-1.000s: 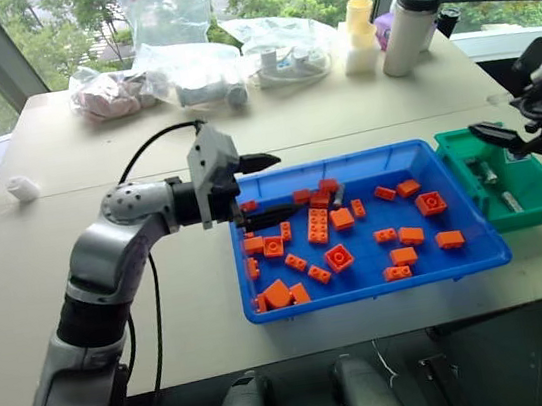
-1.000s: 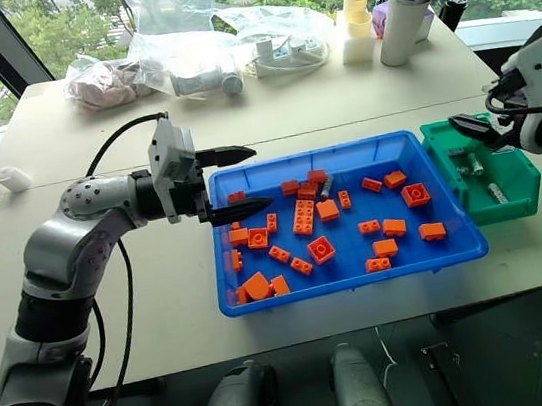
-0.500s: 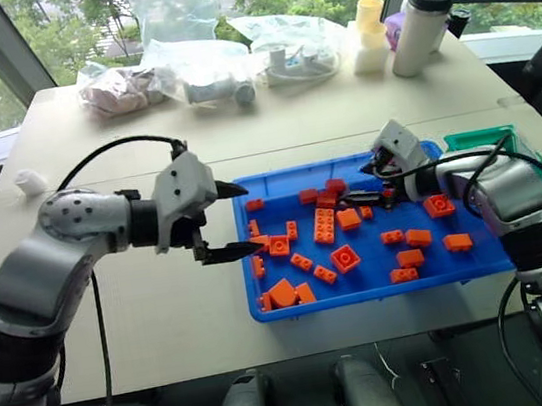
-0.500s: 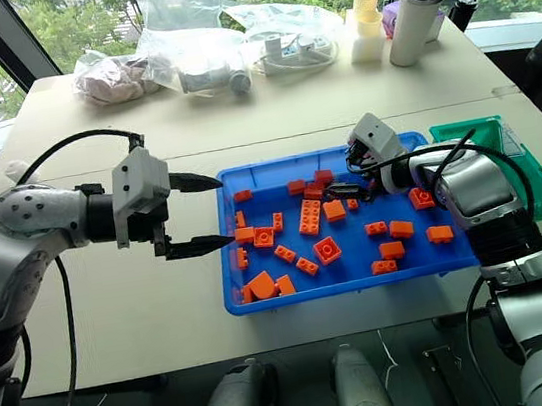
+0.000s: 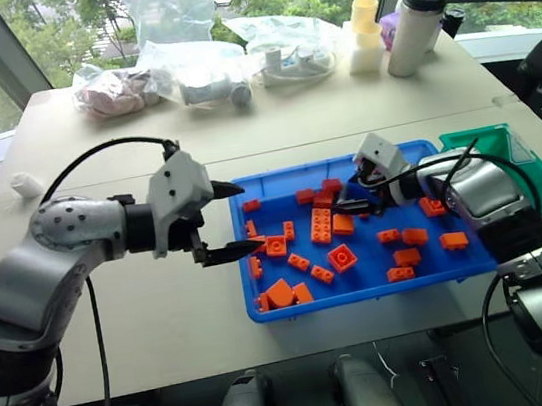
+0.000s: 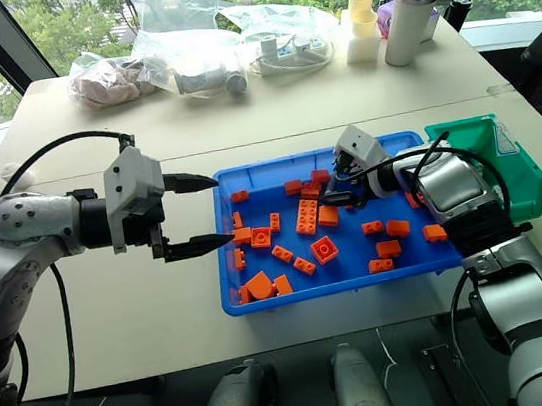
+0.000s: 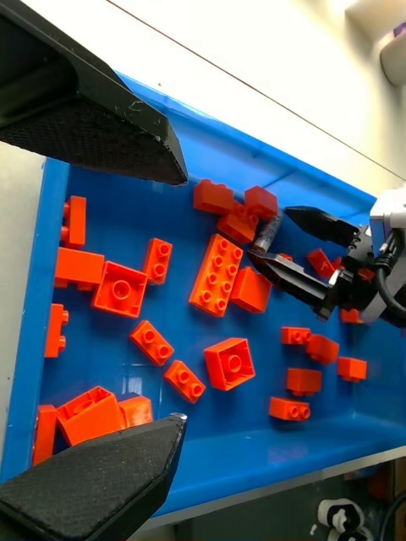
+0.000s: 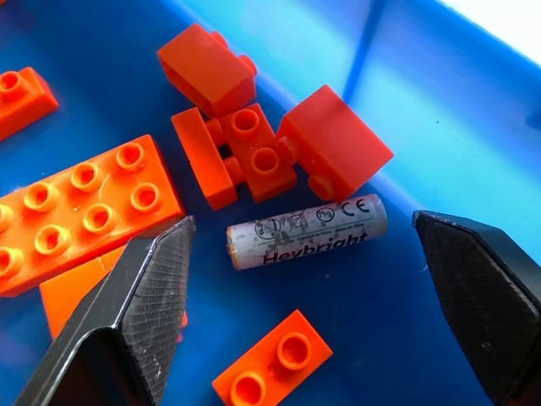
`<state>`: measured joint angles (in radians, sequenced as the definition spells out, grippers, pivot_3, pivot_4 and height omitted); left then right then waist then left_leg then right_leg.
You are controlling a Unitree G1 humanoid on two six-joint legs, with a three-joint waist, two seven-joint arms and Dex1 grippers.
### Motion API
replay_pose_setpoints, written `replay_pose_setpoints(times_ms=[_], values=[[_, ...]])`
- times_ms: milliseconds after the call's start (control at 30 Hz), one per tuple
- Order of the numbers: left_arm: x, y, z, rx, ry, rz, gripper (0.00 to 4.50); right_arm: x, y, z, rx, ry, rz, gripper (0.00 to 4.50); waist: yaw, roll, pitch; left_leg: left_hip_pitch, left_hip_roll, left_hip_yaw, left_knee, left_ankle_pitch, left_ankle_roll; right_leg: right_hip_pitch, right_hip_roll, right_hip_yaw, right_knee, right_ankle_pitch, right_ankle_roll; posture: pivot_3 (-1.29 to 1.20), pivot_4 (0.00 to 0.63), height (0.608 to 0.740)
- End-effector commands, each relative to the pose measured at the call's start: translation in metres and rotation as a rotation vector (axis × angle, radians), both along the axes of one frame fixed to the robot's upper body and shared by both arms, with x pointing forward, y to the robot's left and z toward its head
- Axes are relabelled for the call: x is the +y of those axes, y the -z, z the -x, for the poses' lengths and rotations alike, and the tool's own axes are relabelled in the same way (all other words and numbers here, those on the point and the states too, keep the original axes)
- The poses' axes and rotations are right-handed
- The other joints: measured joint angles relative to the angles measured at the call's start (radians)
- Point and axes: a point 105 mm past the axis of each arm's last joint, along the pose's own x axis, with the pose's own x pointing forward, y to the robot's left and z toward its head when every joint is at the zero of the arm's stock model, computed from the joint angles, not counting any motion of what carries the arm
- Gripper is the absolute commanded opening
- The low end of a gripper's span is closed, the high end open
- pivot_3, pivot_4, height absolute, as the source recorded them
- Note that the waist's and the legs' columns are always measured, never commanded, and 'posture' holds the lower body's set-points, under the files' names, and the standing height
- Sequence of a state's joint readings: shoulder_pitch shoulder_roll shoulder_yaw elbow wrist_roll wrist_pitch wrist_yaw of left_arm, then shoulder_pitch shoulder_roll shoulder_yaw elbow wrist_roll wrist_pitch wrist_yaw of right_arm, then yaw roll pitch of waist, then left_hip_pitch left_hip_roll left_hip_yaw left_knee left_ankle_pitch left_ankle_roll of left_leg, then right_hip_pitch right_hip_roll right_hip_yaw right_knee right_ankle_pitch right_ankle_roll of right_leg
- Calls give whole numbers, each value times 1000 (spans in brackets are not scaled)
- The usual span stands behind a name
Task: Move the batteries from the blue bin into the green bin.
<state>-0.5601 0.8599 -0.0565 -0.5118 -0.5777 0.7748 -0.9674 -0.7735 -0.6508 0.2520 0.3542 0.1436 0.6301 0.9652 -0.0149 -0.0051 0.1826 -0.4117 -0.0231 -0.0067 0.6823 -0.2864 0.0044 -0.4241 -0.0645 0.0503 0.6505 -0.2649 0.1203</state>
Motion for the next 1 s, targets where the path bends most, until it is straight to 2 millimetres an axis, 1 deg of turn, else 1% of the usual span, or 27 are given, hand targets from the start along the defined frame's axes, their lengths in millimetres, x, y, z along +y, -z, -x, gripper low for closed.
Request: replay_pose_setpoints(times_ms=[33,100,133,167,233,267,400,467,533,600,667,733,800,867,900,933,1000], values=[[-1,-10,1,-53,2,14,4500,2,-3,-6,-34,-45,49,4266,-1,0,0,0,0,0,0,0,0,0,0,0,0,0,0,0,150,740],[-2,-10,0,-56,3,15,4500,2,-1,-7,-33,-62,69,4266,-1,0,0,0,0,0,0,0,0,0,0,0,0,0,0,0,150,740],[-2,-11,0,-58,2,16,4500,2,-1,-6,-33,-68,68,3735,-1,0,0,0,0,0,0,0,0,0,0,0,0,0,0,0,150,740],[-2,-11,0,-59,2,17,4500,2,0,-6,-32,-72,68,3452,-1,0,0,0,0,0,0,0,0,0,0,0,0,0,0,0,150,740],[-1,-11,0,-60,1,18,4500,1,1,-6,-34,-73,76,2493,-1,0,0,0,0,0,0,0,0,0,0,0,0,0,0,0,150,740],[-1,-10,0,-60,1,18,4500,1,1,-6,-34,-72,78,2180,-2,0,0,0,0,0,0,0,0,0,0,0,0,0,0,0,150,740],[-1,-10,1,-56,5,20,4500,-1,-6,-6,-55,-58,63,2190,0,0,0,0,0,0,0,0,0,0,0,0,0,0,0,0,150,740],[-1,-9,2,-50,11,20,4500,-7,-19,-7,-87,-26,39,2190,0,0,0,0,0,0,0,0,0,0,0,0,0,0,0,0,150,740],[0,-8,4,-37,21,26,4500,-19,-41,-4,-131,15,-2,2190,1,0,0,0,0,0,0,0,0,0,0,0,0,0,0,0,150,740],[-2,-11,4,-30,29,74,4500,-35,-69,1,-190,74,-67,2190,6,1,0,0,0,0,0,0,0,0,-1,0,0,0,0,0,150,740],[-7,-17,1,-21,30,151,4500,-56,-97,7,-267,166,-136,2190,9,0,0,0,-1,0,0,0,0,0,-2,0,0,0,0,0,150,740],[-13,-21,-1,-14,38,208,4500,-83,-117,15,-334,279,-153,2190,9,0,0,0,-1,0,0,0,0,0,-2,0,0,0,0,0,150,740],[-20,-24,-4,4,46,269,4500,-111,-124,25,-367,394,-121,2190,14,0,0,0,-1,-1,0,0,0,0,-2,-1,0,0,0,0,150,740],[-25,-25,-6,19,60,311,4500,-129,-125,34,-375,476,-104,2190,15,0,0,0,0,-1,0,0,0,1,-2,-1,-1,0,0,0,150,740],[-30,-26,-9,20,70,341,4500,-142,-122,39,-373,539,-93,2190,14,0,0,0,-1,0,0,0,0,1,-1,0,-1,0,0,0,150,740],[-33,-28,-11,19,77,361,4500,-151,-120,43,-371,582,-86,2190,13,0,0,0,0,0,0,0,0,1,-1,0,0,0,0,0,150,740],[-40,-31,-13,36,99,400,4500,-164,-114,47,-364,653,-67,2190,7,0,0,0,0,0,0,0,0,1,-1,0,0,0,0,0,150,740]])
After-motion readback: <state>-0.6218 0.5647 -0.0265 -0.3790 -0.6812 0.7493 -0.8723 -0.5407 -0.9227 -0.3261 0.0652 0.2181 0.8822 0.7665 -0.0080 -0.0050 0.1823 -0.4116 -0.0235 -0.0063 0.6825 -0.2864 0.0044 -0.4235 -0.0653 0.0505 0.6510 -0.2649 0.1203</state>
